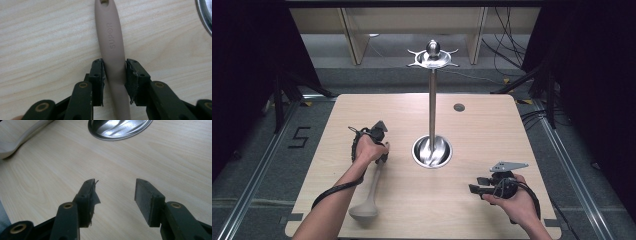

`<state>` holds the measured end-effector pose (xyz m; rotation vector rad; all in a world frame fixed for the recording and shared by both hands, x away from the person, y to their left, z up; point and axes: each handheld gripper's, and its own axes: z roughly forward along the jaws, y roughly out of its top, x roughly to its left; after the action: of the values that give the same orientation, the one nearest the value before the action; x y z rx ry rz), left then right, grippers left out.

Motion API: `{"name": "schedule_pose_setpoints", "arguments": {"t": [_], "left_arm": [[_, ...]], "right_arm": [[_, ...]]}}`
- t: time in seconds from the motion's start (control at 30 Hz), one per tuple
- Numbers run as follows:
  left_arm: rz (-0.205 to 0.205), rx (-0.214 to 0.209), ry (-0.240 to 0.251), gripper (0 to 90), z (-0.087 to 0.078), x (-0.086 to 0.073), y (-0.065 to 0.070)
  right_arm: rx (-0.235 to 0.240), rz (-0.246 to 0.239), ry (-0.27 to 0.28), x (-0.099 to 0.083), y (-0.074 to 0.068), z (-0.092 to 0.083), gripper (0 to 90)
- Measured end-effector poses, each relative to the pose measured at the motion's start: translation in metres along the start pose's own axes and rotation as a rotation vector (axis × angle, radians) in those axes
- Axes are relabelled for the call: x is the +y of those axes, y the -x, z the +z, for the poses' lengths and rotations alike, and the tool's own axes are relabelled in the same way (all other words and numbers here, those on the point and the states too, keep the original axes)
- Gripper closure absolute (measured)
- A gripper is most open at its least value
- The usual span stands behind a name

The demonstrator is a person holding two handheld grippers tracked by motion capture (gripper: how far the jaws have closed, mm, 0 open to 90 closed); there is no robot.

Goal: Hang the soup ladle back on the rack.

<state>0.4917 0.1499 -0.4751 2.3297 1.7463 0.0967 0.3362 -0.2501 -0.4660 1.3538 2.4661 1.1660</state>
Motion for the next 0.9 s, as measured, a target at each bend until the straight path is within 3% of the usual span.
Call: {"name": "schedule_pose_setpoints", "arguments": {"t": [0.13,0.23,0.43,0.63,0.67,0.7,0.77,0.8,0.9], "left_arm": [[0.026,-0.018,0.006,65.9,0.000,-0.004,-0.001],[0.052,-0.037,-0.032,58.6,0.000,-0.009,-0.001],[0.070,-0.015,-0.020,52.6,0.001,-0.018,0.000],[0.112,0.006,-0.026,57.5,-0.001,-0.023,-0.002],[0.113,-0.002,-0.014,66.9,-0.001,-0.024,-0.001],[0.146,0.008,-0.024,67.1,-0.002,-0.025,-0.001],[0.140,0.010,-0.021,68.0,-0.002,-0.025,-0.001],[0.115,0.009,-0.005,68.4,-0.001,-0.027,0.000],[0.108,-0.025,0.013,71.4,-0.002,-0.029,-0.004]], "right_arm": [[-0.002,-0.003,0.010,0.000,0.002,0.000,51.4],[-0.006,0.005,0.015,-0.001,0.001,0.000,51.4],[-0.004,0.007,0.009,-0.001,0.001,0.000,51.2],[-0.005,0.007,0.005,-0.001,0.002,0.000,51.0],[0.006,0.027,-0.002,-0.001,0.000,0.000,51.0],[0.009,0.012,0.006,-0.001,0.001,0.001,51.0],[0.003,0.000,0.011,-0.001,0.002,0.000,51.0],[-0.002,0.002,0.010,-0.001,0.001,0.000,51.0],[0.007,0.005,0.009,-0.001,0.001,0.000,50.8]]}}
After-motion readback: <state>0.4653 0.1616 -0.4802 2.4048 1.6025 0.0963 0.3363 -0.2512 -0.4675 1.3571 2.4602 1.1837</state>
